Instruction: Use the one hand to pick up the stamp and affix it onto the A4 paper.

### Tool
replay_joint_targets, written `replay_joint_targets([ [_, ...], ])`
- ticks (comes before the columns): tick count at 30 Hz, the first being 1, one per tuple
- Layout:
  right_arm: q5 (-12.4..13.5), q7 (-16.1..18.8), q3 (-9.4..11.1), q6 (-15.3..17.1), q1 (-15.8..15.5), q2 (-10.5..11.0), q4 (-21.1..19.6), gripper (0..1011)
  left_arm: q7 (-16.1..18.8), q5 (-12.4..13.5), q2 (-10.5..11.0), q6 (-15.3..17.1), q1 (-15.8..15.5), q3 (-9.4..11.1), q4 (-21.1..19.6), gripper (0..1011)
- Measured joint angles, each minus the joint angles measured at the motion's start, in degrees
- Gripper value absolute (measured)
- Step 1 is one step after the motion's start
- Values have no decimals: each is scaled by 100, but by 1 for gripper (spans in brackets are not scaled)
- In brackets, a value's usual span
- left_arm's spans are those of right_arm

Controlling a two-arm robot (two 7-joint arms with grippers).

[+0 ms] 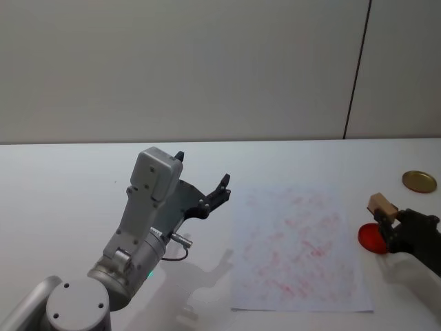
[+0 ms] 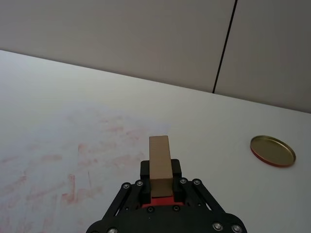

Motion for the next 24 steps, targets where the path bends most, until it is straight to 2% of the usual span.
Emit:
replay_joint_targets([
  [12,90,-30,54,24,-15,37,176,220,0,0,1,0,0,0,0,993],
  [24,154,1,31,-1,49,-20,356,220,0,0,0,0,0,0,0,993],
])
